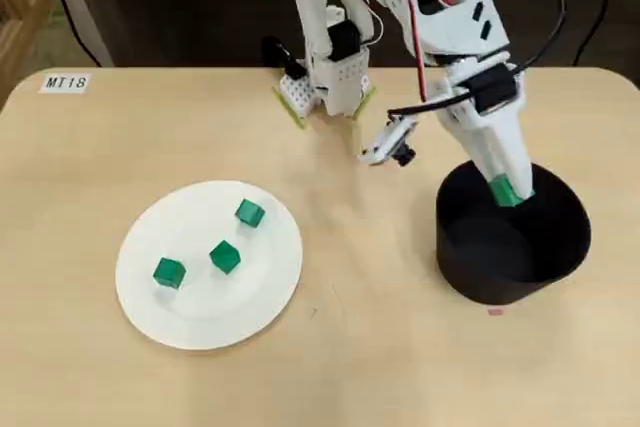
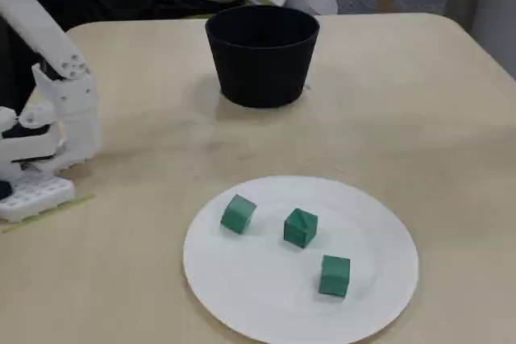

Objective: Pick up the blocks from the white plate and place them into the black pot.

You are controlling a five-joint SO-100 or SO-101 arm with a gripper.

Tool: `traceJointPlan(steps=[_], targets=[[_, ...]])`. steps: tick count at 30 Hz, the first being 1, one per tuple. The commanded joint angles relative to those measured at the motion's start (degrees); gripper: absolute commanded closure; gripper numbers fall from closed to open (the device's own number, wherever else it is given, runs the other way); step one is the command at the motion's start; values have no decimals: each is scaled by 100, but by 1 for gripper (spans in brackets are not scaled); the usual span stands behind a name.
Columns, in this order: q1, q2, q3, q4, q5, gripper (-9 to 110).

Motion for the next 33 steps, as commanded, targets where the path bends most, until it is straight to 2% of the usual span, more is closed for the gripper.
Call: traceJointPlan(steps=[1, 9, 12, 16, 20, 22, 27, 33], targets=[[-105, -132, -9, -290, -114, 104], [-132, -378, -9, -290, -193, 104], [-141, -334, -9, -18, -360, 84], [-158, -246, -9, 229, -510, 77], [-70, -62, -9, 448, -563, 83], [70, 132, -18, 633, -589, 103], [1204, 1099, -79, 1529, -721, 104], [3823, 1573, -202, 2531, -870, 104]])
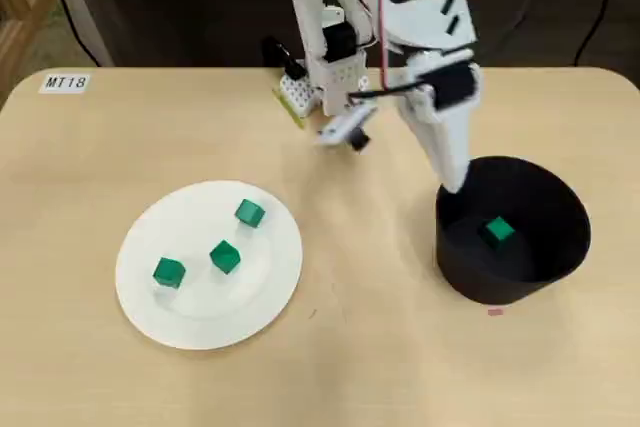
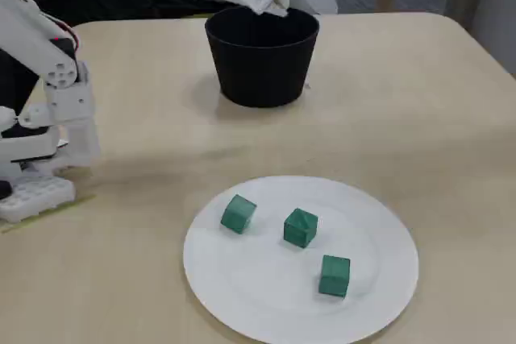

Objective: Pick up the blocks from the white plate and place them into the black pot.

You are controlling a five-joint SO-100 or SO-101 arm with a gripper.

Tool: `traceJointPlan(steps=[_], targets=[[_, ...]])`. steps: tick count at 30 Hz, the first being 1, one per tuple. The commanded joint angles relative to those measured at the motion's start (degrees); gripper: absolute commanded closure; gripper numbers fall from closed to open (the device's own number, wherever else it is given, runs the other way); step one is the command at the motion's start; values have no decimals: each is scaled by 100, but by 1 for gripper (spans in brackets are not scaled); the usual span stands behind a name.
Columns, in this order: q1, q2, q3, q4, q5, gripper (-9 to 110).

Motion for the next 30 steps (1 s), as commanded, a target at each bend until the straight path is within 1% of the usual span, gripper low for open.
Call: traceJointPlan(steps=[1, 5, 9, 13, 22, 30], targets=[[1591, 97, -229, 422, -105, 104], [2804, -659, -369, 791, -316, 104], [3410, -1863, -1107, 1389, -598, 104], [3656, -3023, -2268, 1907, -835, 104], [4122, -5695, -5581, 3199, -1415, 104], [4157, -7022, -6899, 3419, -1828, 104]])
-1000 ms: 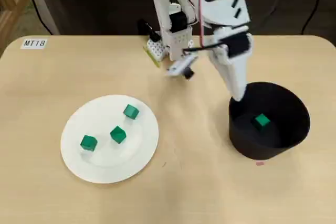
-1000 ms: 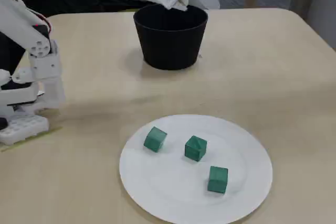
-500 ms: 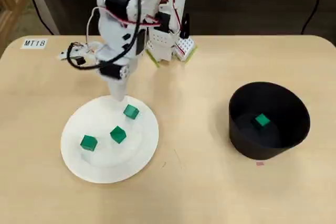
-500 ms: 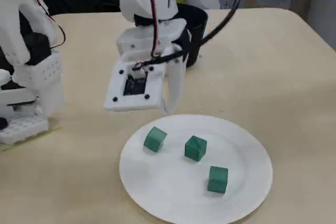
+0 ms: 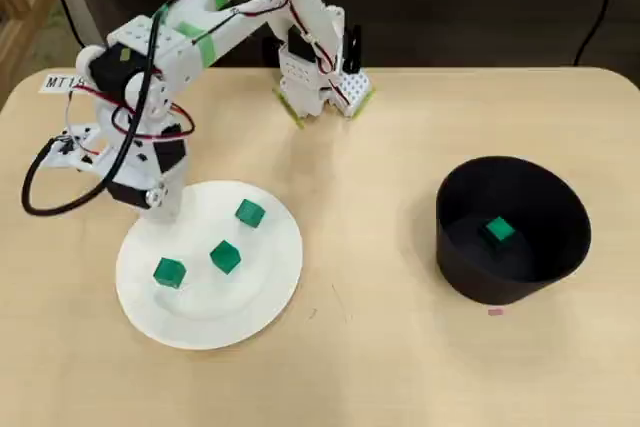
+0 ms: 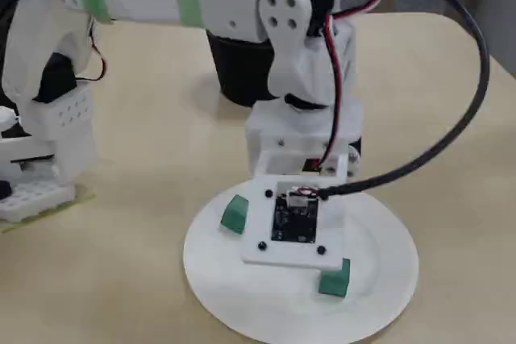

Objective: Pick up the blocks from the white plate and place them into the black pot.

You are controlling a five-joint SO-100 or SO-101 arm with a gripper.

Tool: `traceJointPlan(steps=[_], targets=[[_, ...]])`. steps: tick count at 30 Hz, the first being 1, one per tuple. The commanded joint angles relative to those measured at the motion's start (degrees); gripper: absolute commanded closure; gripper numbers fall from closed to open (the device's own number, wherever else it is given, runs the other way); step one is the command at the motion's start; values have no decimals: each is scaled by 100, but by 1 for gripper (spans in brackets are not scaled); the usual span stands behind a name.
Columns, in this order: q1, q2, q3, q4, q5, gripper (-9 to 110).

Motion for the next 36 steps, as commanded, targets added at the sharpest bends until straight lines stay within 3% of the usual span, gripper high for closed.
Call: traceJointPlan(steps=[1, 4, 10, 15, 36], targets=[[-62, -193, -668, 97, -105, 104], [-123, -396, -791, 97, -70, 103], [-176, -378, -817, 114, -246, 80], [-220, -501, -826, 123, -26, 72], [-141, -1257, -1187, 123, 325, 70]])
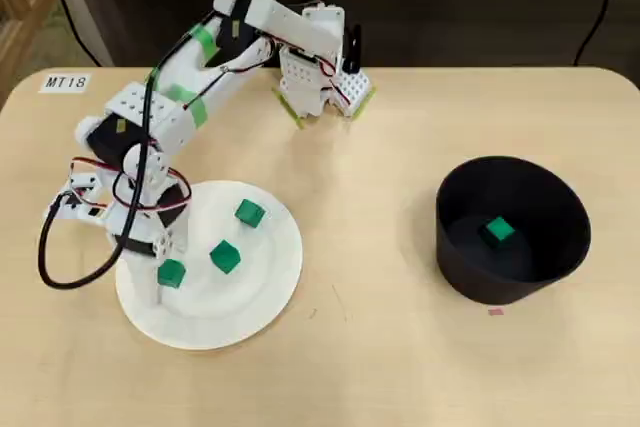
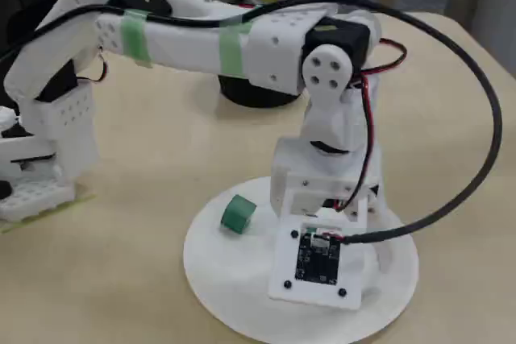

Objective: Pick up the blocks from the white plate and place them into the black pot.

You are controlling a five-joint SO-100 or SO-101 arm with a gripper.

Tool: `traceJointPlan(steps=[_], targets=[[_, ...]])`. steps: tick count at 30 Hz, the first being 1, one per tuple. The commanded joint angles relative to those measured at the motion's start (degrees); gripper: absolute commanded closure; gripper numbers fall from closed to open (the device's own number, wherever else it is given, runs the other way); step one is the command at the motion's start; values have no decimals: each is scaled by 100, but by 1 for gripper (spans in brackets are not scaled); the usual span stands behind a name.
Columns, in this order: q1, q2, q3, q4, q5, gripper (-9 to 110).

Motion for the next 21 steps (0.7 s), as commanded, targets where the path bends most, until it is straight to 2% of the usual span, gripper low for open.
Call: traceJointPlan(steps=[1, 8, 10, 13, 21], targets=[[70, 18, -281, 26, 53, 70], [123, -158, -439, 26, 123, 77], [123, -246, -571, 26, 211, 85], [149, -413, -791, 26, 422, 104], [88, -334, -905, 44, 299, 104]])
